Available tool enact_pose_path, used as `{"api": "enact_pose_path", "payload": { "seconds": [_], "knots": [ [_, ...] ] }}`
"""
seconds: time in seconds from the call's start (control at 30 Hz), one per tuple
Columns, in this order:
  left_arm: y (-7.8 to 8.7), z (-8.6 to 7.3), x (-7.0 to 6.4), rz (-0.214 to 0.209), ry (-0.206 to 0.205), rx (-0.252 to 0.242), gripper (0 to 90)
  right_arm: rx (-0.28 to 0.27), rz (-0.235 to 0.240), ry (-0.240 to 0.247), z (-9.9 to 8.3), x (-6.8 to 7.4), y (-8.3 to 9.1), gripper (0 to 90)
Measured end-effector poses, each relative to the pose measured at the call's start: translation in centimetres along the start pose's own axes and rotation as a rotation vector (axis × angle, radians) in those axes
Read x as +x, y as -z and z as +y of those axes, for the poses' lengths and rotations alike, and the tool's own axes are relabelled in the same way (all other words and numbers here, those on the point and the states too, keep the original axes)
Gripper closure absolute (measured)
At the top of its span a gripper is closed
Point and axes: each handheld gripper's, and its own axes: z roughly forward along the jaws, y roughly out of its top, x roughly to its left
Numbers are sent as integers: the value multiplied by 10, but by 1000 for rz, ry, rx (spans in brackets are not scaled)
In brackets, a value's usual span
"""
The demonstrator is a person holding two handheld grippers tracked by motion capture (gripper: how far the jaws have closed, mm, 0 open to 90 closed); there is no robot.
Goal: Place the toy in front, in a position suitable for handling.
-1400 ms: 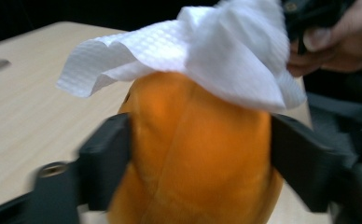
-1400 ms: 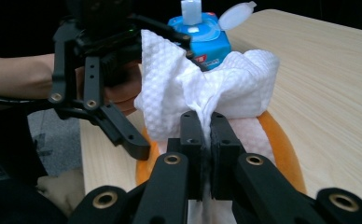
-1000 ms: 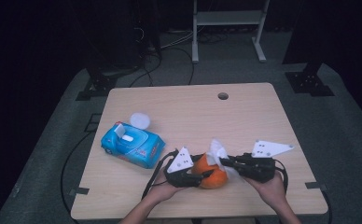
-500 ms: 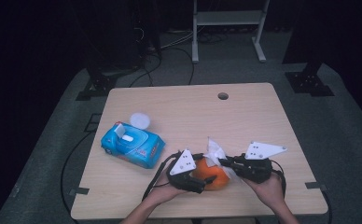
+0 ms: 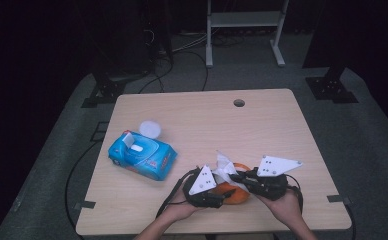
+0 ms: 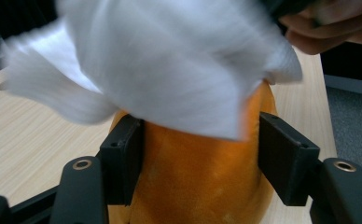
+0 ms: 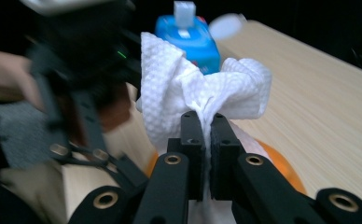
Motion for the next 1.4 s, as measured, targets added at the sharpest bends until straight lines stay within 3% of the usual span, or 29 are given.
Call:
{"api": "enact_pose_path", "payload": {
  "seconds": [0.07, 0.2, 0.27, 0.37, 0.47, 0.6, 0.63, 0.67, 0.73, 0.8, 0.97, 1.03, 1.17, 1.23, 1.3, 1.4],
  "knots": [
    [1, -2, 1, -2, 7, -3, 368, -2, 3, -47, -8, -11, 1, 859],
    [1, -3, 4, -9, 15, -6, 372, -7, -58, -79, -12, -23, 13, 859],
    [0, -3, 3, -18, 8, -6, 370, -16, -66, -98, -12, -24, 15, 858],
    [0, -3, 2, -29, -3, -5, 366, -23, -28, -57, -6, -13, 11, 857],
    [2, -4, 2, -28, -5, -3, 367, 5, -40, -29, -4, -8, 6, 858],
    [2, -6, 3, -32, 0, -8, 367, 2, -75, -109, -15, -27, 13, 860],
    [2, -6, 3, -32, 0, -8, 366, 2, -75, -109, -15, -27, 13, 860],
    [1, -5, 2, -33, -17, -2, 363, -20, -62, -155, -18, -32, 18, 859],
    [1, -5, 1, -32, -26, 1, 359, -26, -51, -139, -16, -30, 17, 860],
    [2, -6, 4, -25, -3, -3, 346, -16, -55, -133, -17, -30, 15, 860],
    [4, -8, 9, -9, 26, -8, 335, 44, -90, -190, -33, -46, 14, 860],
    [3, -9, 9, -10, 30, -7, 331, 28, -83, -218, -36, -47, 17, 859],
    [3, -9, 10, -6, 42, -7, 324, -33, -33, -185, -25, -37, 18, 859],
    [5, -10, 13, -1, 50, -5, 323, -20, -25, -184, -27, -37, 15, 859],
    [6, -12, 15, 0, 69, -7, 323, -3, -22, -215, -33, -43, 13, 859],
    [8, -14, 19, 7, 86, -5, 323, 74, -68, -260, -43, -52, 11, 859]
  ]
}}
